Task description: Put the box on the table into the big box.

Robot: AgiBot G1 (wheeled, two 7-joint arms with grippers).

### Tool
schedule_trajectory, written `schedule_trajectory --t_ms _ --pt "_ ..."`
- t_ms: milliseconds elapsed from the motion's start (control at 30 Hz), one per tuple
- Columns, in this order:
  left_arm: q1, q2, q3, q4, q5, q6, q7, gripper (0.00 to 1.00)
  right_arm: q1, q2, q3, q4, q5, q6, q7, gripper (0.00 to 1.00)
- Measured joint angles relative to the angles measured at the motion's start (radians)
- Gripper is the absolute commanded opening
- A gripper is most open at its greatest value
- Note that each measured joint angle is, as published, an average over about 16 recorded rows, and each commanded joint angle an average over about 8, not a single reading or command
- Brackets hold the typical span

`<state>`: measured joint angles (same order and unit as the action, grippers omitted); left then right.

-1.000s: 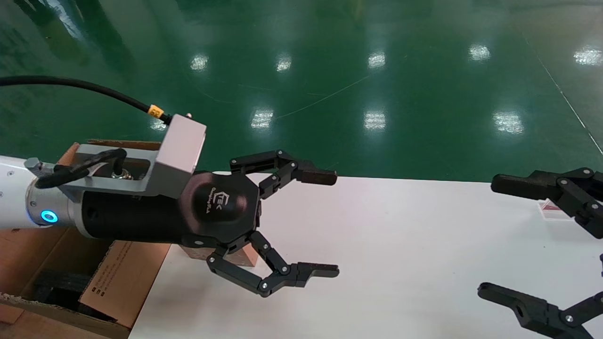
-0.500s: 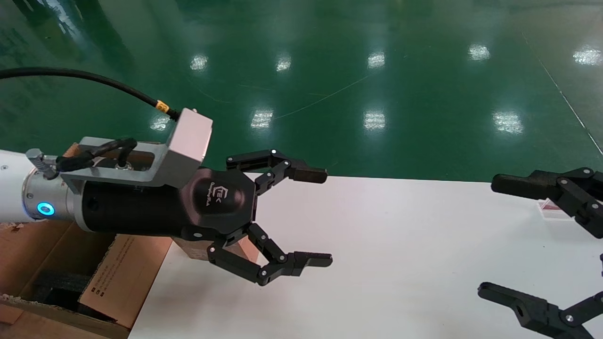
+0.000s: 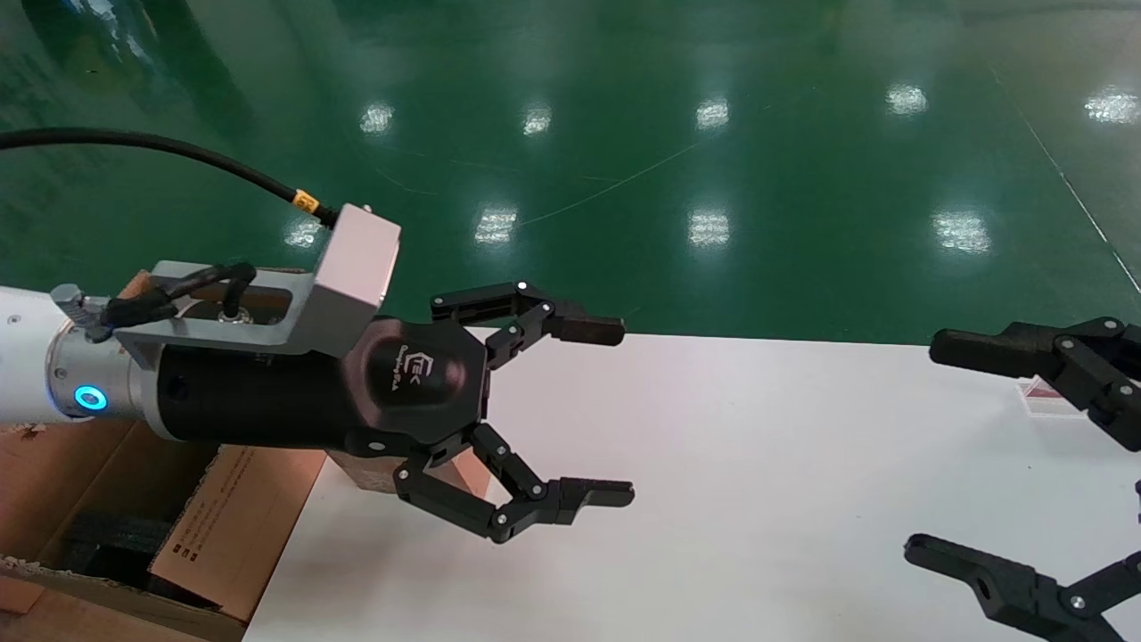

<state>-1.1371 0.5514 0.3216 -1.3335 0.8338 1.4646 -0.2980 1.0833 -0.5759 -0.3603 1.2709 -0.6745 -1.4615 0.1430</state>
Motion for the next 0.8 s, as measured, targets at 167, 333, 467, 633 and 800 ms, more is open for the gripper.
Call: schedule_trajectory --t_ms 167,333,467,633,800 --pt "0.006 0.006 -0.004 0.005 -0.010 0.003 0.011 1.00 0.000 0.000 0.000 0.000 0.000 0.000 0.000 1.00" --pt "0.012 0.012 -0.008 0.010 -0.021 0.006 0.022 1.00 0.000 0.000 0.000 0.000 0.000 0.000 0.000 1.00" --pt "0.017 0.017 -0.012 0.014 -0.029 0.009 0.031 1.00 0.000 0.000 0.000 0.000 0.000 0.000 0.000 1.00" --pt "0.024 0.023 -0.016 0.019 -0.039 0.012 0.042 1.00 0.000 0.000 0.000 0.000 0.000 0.000 0.000 1.00" --pt "0.030 0.029 -0.020 0.024 -0.049 0.015 0.053 1.00 0.000 0.000 0.000 0.000 0.000 0.000 0.000 1.00"
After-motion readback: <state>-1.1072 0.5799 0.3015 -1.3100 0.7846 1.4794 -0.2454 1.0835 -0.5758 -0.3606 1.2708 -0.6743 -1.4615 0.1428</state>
